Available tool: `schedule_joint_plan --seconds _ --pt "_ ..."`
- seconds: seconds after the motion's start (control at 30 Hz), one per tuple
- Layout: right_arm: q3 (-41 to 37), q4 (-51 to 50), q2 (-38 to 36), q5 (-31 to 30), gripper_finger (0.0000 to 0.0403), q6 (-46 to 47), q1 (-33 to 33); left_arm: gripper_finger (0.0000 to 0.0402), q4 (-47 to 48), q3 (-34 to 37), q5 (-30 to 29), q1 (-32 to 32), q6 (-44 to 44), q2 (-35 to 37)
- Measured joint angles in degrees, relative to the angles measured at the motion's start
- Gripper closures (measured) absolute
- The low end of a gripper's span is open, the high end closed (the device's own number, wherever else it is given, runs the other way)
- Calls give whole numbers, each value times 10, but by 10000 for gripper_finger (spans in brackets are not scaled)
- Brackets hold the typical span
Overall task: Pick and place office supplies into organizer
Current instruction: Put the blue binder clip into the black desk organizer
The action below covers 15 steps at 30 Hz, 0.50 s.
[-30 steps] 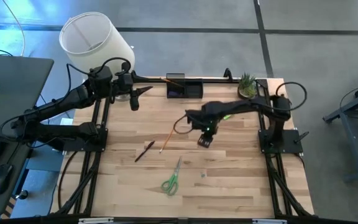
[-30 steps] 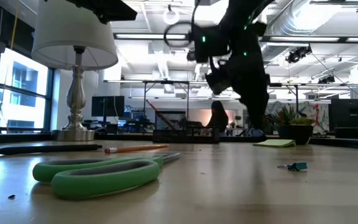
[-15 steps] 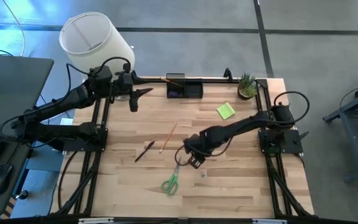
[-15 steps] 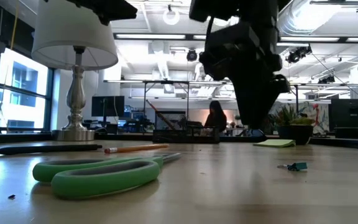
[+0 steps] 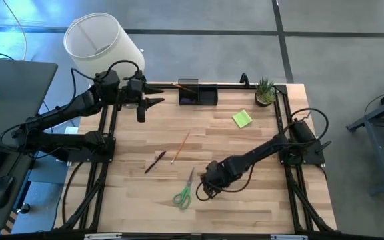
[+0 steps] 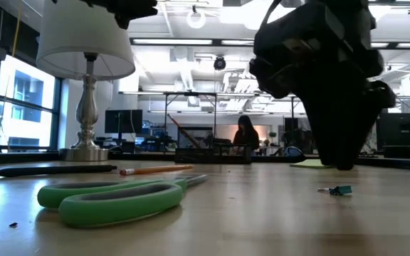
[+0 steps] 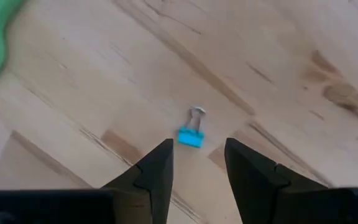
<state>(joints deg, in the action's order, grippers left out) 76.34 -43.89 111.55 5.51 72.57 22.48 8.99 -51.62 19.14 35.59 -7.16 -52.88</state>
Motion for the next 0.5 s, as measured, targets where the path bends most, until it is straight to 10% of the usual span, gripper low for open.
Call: schedule_joint_plan --seconds 0.5 --pt "0 14 26 -27 227 5 8 261 -15 0 45 0 27 -5"
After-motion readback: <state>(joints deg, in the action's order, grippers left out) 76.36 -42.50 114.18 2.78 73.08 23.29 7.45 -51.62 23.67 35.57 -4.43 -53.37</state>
